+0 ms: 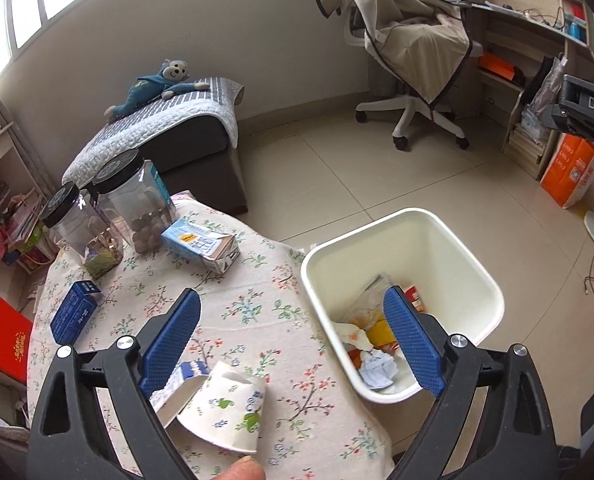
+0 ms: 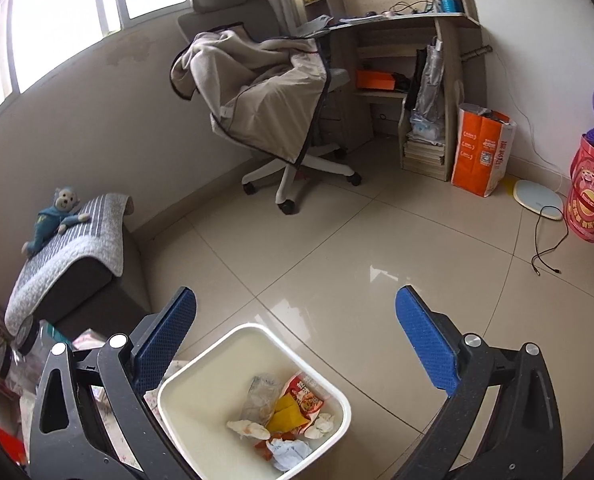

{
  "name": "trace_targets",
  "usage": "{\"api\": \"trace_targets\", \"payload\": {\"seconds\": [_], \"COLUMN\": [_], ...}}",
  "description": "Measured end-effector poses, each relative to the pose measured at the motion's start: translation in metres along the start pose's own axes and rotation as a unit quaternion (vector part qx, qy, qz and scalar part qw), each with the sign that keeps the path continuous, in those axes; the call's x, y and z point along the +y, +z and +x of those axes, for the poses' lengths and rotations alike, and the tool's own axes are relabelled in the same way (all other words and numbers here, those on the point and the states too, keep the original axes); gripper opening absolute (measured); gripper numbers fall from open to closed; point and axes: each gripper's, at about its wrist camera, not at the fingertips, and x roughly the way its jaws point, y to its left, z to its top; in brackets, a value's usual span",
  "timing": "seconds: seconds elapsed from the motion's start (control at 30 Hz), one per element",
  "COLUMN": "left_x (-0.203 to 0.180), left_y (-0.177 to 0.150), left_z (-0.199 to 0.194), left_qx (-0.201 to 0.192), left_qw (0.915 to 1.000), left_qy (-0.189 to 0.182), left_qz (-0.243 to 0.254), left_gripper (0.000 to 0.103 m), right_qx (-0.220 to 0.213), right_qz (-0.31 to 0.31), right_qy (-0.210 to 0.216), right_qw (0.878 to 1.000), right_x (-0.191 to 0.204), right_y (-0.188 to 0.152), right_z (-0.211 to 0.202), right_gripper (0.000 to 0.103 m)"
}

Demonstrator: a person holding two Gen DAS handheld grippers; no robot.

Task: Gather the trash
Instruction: 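Grasp the white paper tray with the left tool while the right tool grasps the leaf-print paper cup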

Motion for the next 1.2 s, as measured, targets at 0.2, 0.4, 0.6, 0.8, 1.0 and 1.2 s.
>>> {"api": "trace_targets", "payload": {"seconds": [0.2,0.4,0.6,0.8,1.0,1.2], "left_x": [0.066,0.098,0.094,0.078,0.101,0.16], "left_y": [-0.04,-0.107,-0.138,-0.132,-0.12,-0.114], "left_z": [0.001,0.023,0.042,0.066,0.08,0.075], "left_qx": [0.064,0.165,0.163,0.109,0.109,0.109], "left_qw": [0.9972,0.9785,0.9653,0.9565,0.9683,0.9908], "left_qy": [0.021,0.02,0.046,0.079,0.063,0.032], "left_qz": [0.032,0.121,0.199,0.259,0.216,0.074], "left_gripper": [0.09,0.09,0.09,0.081,0.028,0.014], "right_qx": [0.035,0.101,0.167,0.268,0.346,0.381], "right_qz": [-0.081,-0.131,-0.173,-0.144,-0.111,-0.133], "right_qy": [0.034,0.092,0.123,0.147,0.177,0.178], "right_qw": [0.996,0.982,0.963,0.941,0.915,0.897], "right_x": [0.041,0.081,0.112,0.118,0.138,0.176], "right_y": [-0.014,-0.035,-0.066,-0.102,-0.132,-0.168], "right_z": [0.002,0.008,0.015,0.031,0.04,0.04], "right_gripper": [0.096,0.096,0.096,0.096,0.096,0.096]}}
